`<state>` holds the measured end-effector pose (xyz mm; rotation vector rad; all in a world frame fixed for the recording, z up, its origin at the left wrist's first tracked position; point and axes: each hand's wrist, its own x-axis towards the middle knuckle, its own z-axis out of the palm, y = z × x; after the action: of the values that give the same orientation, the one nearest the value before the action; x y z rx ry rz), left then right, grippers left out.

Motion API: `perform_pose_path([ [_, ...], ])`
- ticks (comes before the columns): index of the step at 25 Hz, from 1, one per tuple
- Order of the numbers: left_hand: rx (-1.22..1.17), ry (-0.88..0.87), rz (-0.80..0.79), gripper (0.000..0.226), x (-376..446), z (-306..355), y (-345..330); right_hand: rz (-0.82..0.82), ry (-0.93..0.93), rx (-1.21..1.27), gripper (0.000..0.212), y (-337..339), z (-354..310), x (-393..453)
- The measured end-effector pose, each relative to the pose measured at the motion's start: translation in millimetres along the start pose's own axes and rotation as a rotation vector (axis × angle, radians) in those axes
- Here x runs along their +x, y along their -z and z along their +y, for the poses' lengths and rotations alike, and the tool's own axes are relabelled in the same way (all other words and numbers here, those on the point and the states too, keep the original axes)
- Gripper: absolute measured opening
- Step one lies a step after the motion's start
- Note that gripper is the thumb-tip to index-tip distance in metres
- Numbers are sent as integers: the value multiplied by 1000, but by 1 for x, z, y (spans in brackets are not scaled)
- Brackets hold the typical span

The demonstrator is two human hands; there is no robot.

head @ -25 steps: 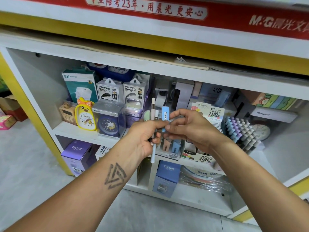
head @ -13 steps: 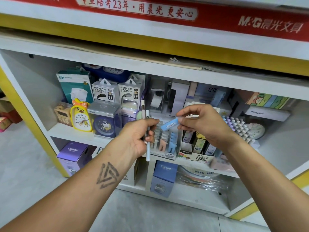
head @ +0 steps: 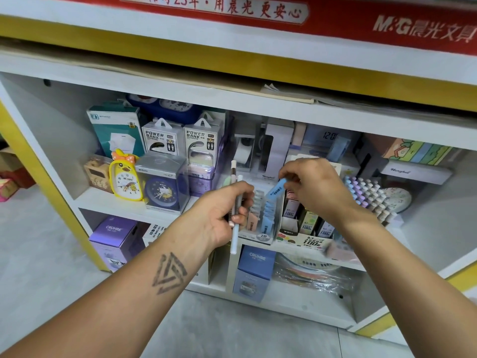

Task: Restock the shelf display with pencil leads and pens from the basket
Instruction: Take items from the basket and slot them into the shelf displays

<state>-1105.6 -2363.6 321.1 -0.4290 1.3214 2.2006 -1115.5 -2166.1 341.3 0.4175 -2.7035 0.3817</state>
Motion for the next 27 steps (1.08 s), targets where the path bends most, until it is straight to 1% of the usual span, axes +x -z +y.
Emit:
perform_pose_path([
  [2,-3,19,-10,8,-2,2,0,-40,46,-83,19,-8,-7,-1],
  [5,-6,47,-20,10,-4,3,1,-137,59,-221,24,-18,-17,-3],
  [9,-4,51,-26,12,-6,5,5,-214,133,-327,28,-22,-26,-5],
  [12,14,41,-23,13,-7,5,6,-228,147,-364,29,-27,-26,-5],
  [16,11,34,-34,14,-11,6,5,-234,121,-402,28,-34,-25,-2],
  [18,-1,46,-53,13,-12,7,5,-236,111,-398,26,-35,-22,-1],
  [21,-32,71,-88,13,-14,8,5,-282,124,-377,18,-35,-24,-2],
  [23,-43,84,-123,14,-14,8,4,-260,58,-207,17,-33,-25,-2],
  [24,-39,83,-138,15,-15,8,3,-228,-40,-32,20,-30,-26,-1],
  [25,-27,72,-147,15,-15,7,1,-188,-173,212,21,-23,-27,1],
  [27,6,35,-161,13,-15,4,-5,-131,-422,771,15,-5,-27,1],
])
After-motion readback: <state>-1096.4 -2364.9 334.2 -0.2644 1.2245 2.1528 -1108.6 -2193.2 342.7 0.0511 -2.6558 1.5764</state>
